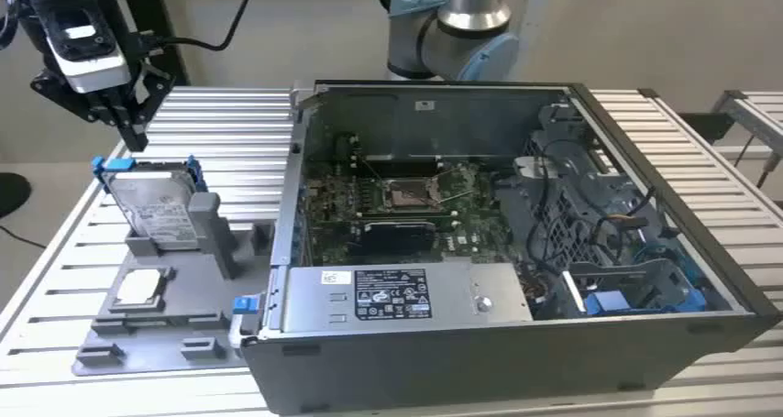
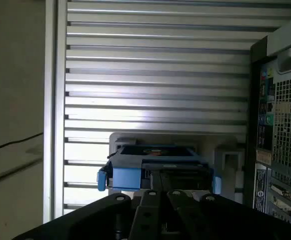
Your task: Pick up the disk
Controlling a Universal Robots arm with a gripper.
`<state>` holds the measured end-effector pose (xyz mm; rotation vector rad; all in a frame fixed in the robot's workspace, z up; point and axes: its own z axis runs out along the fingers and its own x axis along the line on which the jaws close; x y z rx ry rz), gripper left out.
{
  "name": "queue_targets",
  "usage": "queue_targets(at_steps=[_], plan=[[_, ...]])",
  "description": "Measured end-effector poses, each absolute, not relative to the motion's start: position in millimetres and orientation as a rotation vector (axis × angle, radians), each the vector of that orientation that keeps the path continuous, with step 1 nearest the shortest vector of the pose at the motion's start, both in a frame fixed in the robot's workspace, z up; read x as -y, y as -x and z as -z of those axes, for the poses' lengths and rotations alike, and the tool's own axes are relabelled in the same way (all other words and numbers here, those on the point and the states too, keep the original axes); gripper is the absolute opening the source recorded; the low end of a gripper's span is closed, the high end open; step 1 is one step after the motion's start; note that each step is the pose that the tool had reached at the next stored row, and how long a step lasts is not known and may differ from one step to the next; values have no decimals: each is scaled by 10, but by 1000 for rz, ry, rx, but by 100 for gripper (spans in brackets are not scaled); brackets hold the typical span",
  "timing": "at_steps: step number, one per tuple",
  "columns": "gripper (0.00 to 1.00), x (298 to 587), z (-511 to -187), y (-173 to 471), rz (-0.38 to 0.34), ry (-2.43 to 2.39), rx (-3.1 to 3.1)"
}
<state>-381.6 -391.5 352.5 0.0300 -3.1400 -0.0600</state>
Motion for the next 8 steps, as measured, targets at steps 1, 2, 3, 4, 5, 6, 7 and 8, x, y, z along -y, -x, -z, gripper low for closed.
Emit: queue_targets(at_steps=[1,2,3,4,5,6,7,8], plan=[[0,3915,-3525,3816,60,-30,3140],[0,3915,-3524,3816,60,-30,3140],[0,3915,-3525,3816,60,-30,3140],[0,3915,-3525,3816,60,-30,3140],[0,3915,-3525,3816,60,-30,3140],[0,3915,-3525,3816,60,-30,3140],[0,3915,-3525,3816,60,-30,3140],[0,3915,-3525,3816,60,-30,3140]])
